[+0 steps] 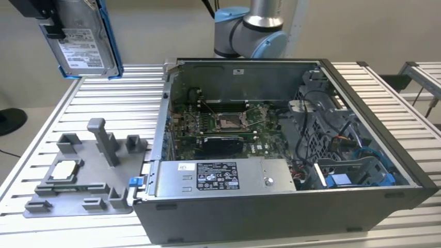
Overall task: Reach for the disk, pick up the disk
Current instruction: 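Pick up the disk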
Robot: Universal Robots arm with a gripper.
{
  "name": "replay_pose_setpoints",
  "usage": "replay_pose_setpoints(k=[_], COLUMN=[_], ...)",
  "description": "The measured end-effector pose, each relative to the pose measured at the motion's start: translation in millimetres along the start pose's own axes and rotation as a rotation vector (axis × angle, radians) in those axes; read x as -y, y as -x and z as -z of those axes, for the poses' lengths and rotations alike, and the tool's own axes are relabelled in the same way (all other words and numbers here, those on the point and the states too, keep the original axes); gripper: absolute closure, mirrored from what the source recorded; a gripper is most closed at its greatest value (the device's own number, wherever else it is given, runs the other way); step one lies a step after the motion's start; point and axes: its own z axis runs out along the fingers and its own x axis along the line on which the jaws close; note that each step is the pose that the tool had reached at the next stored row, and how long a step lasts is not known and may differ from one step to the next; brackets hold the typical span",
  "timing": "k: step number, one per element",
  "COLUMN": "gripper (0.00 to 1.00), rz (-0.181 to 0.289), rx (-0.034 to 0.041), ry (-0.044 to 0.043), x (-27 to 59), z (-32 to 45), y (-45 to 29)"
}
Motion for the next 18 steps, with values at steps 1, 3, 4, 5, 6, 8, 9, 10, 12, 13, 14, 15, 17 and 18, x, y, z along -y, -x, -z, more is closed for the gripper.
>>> replay_pose_setpoints(k=[1, 3, 4, 5, 6, 8, 9, 10, 12, 13, 14, 15, 17, 18], gripper=[1.00, 1.00, 1.00, 1.00, 1.00, 1.00, 1.00, 1.00, 1.00, 1.00, 1.00, 1.00, 1.00, 1.00], rz=[0.000, 0.000, 0.000, 0.000, 0.000, 0.000, 0.000, 0.000, 0.000, 0.000, 0.000, 0.000, 0.000, 0.000], rx=[-0.0001, -0.0001, 0.0000, -0.0001, -0.0002, -0.0001, -0.0002, -0.0002, -0.0003, -0.0003, -0.0003, -0.0003, -0.0004, -0.0004], ry=[0.0003, 0.0010, 0.0013, 0.0017, 0.0021, 0.0028, 0.0032, 0.0035, 0.0042, 0.0045, 0.0049, 0.0052, 0.0059, 0.0062], x=[3.4, 10.4, 13.8, 17.2, 20.6, 27.4, 30.7, 34.0, 40.6, 43.9, 47.1, 50.3, 56.7, 59.9], z=[0.0, 0.0, -0.1, -0.1, -0.1, -0.1, -0.1, -0.2, -0.1, -0.2, -0.2, -0.2, -0.2, -0.2], y=[0.2, 0.6, 0.8, 1.0, 1.2, 1.6, 1.8, 2.0, 2.4, 2.5, 2.7, 2.9, 3.3, 3.5])
